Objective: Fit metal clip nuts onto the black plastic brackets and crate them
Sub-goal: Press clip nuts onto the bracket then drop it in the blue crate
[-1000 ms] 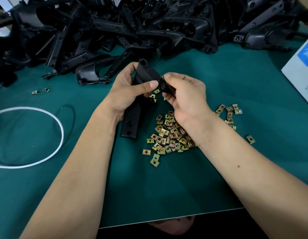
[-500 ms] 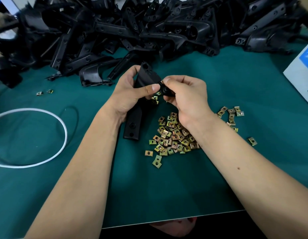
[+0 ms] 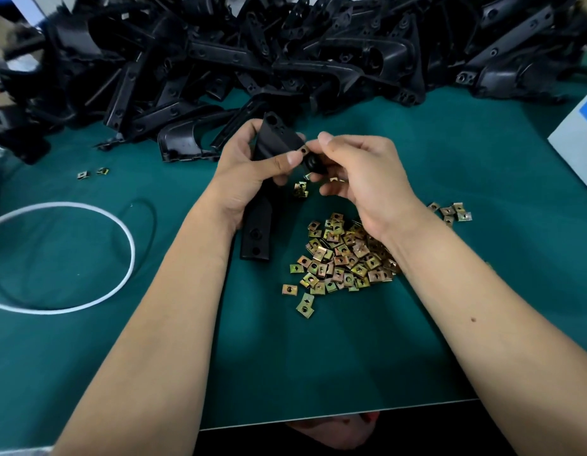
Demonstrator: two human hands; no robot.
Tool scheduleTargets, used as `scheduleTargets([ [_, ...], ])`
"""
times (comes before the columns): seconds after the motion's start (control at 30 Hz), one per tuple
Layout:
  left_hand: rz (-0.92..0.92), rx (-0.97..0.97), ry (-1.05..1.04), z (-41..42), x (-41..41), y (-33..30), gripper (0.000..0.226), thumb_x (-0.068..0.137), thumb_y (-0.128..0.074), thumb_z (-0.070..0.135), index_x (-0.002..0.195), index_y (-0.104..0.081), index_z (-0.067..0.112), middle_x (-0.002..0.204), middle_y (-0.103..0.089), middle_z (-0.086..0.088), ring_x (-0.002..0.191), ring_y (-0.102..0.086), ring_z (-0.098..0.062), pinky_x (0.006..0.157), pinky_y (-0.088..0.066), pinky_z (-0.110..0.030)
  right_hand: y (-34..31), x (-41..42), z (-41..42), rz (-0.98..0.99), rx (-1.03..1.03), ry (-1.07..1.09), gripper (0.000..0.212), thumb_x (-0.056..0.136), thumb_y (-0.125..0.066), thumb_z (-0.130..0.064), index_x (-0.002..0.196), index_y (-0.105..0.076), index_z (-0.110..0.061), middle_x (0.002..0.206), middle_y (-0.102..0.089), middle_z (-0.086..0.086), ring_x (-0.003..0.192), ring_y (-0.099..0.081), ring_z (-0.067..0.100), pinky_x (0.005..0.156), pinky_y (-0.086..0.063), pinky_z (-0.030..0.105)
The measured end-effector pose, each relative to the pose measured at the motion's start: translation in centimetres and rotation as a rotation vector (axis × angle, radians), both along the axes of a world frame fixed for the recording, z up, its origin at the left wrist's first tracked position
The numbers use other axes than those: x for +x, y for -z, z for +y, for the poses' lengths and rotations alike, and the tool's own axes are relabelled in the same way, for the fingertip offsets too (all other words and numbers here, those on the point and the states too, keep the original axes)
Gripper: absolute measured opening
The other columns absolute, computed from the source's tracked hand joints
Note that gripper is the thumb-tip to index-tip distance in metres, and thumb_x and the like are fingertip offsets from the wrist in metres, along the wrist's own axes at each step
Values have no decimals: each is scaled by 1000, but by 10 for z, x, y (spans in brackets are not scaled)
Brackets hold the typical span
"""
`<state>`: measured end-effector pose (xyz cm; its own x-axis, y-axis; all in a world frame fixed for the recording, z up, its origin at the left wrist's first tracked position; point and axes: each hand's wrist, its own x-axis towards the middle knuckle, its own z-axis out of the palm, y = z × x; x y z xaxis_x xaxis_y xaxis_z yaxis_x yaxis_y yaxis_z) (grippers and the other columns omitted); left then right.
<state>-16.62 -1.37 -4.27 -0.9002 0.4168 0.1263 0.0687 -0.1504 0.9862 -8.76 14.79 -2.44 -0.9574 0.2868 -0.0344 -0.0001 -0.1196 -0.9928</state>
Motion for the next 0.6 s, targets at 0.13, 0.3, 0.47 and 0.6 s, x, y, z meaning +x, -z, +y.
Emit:
scheduleTargets([
  [0.13,-138,175,-129,-5,-8,-1,19,91,-69,-3,101,-58,9,106,-74,-5,67,-56,-11,53,-42,-20,-1,-1,6,76,670,-2,18,94,-72,-35,87,-75,-18,77,-73,0,68,-67,10,63,-54,32],
  [0.3,-244,330,-154,-19,-15,1,10,99,-63,9,99,-54,13,104,-73,-3,67,-55,-12,54,-40,-19,-10,5,15,-69,1207,-392,26,78,-84,-51,72,-74,-28,64,-66,-15,65,-60,0,66,-50,30],
  [0.47,-268,337,-116,-17,-10,-4,11,102,-59,17,103,-52,9,102,-71,-8,68,-54,-15,55,-37,-21,-7,5,11,-84,1255,-506,24,79,-86,-45,71,-71,-29,65,-64,-14,63,-59,-1,59,-38,23],
  [0.6,-291,260,-106,-14,-5,-9,23,107,-50,26,116,-54,5,89,-65,-11,62,-51,-17,54,-37,-23,-4,4,12,-26,1105,-452,20,81,-86,-36,72,-70,-28,67,-67,-15,67,-61,-6,61,-41,17],
])
